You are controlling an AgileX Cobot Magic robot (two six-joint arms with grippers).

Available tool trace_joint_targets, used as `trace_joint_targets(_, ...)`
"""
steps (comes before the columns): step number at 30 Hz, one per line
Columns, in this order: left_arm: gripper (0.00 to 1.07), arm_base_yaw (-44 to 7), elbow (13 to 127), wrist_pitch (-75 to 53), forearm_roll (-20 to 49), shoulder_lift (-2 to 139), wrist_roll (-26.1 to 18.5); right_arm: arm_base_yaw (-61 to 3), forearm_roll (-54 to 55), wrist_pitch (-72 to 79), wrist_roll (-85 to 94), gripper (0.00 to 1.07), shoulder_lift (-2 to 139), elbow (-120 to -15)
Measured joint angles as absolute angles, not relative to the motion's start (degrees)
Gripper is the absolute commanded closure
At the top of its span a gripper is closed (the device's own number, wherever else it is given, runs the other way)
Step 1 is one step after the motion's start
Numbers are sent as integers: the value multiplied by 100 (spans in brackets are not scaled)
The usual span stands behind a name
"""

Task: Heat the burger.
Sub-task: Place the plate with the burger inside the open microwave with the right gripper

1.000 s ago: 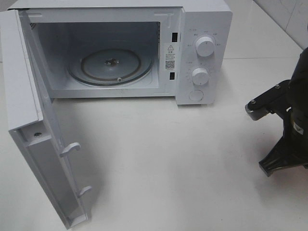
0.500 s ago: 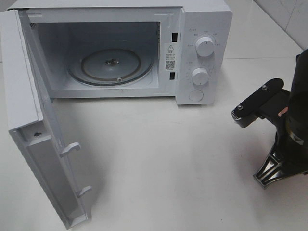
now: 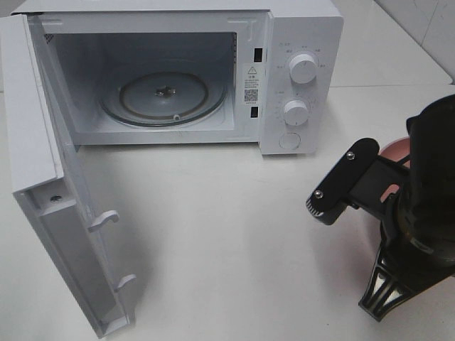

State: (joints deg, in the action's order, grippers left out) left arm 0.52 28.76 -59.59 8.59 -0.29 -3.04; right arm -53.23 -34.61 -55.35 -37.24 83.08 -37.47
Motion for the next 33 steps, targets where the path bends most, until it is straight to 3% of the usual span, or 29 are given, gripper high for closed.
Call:
trace_joint_targets(23, 7, 52, 2876, -5959, 859, -29, -304, -7139, -3753, -5701, -3243, 107, 8308, -3747)
trace_joint_targets(33, 7, 52, 2876, -5959, 859, -29, -304, -7202, -3764, -5621, -2681, 107, 8308, -3747)
